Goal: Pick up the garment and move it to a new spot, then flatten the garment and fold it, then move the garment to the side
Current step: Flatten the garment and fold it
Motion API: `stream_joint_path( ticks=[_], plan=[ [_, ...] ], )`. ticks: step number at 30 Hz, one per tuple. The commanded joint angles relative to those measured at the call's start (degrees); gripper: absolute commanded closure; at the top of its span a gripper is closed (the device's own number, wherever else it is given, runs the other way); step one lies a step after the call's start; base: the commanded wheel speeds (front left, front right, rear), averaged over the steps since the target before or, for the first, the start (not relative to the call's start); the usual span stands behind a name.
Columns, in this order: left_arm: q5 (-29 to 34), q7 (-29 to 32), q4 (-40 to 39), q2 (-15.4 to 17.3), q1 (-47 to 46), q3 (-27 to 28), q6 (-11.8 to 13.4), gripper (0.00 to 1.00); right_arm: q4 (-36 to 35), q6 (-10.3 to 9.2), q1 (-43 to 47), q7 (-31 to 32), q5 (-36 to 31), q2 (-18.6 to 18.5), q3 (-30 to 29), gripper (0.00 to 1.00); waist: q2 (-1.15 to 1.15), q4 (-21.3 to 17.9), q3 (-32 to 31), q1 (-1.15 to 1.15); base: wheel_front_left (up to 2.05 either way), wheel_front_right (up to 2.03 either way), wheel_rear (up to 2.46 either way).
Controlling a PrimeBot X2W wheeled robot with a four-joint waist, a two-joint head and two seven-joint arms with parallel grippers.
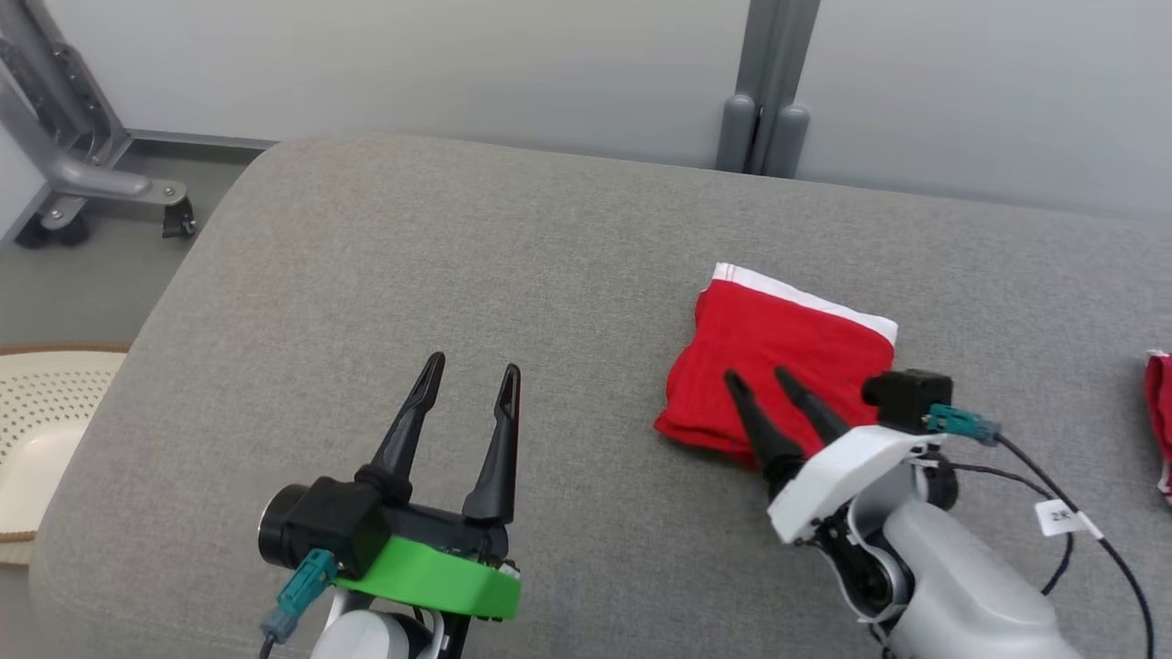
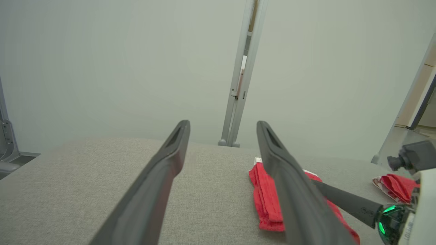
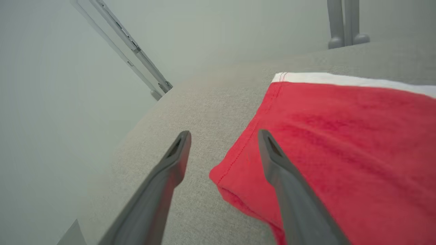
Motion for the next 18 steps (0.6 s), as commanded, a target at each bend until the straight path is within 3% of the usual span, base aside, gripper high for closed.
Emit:
stream_joint_path(
  ticks=[1, 6, 11, 18],
  plan=[
    [0.3, 0.0, -0.2, 0.2, 0.8, 0.5, -0.3, 0.0, -0.9, -0.02, 1.2, -1.9, -2.7, -1.9, -0.8, 0.0, 0.0, -2.5, -1.3, 0.0, 0.0, 0.0, 0.0],
    [0.3, 0.0, -0.9, 0.2, 1.3, 1.4, 0.1, 0.0, -4.6, -0.02, 4.4, -4.5, -14.0, -4.6, -7.7, 0.0, 0.0, -5.4, -2.1, 0.0, 0.0, 0.0, 0.0],
    [-1.5, 0.0, -1.4, 0.2, 2.2, 3.0, 0.9, 0.0, -15.8, -0.02, 10.3, -4.6, -24.6, -2.5, -17.0, 0.0, 0.0, -8.6, -2.2, 0.0, 0.0, 0.0, 0.0],
    [4.2, 0.0, 0.1, 0.2, 3.1, 3.9, 0.7, 0.0, -26.5, -0.03, 17.7, -4.6, -36.0, 1.7, -23.7, 0.0, 0.0, -11.6, -2.2, 0.0, 0.0, 0.0, 0.0]
  ],
)
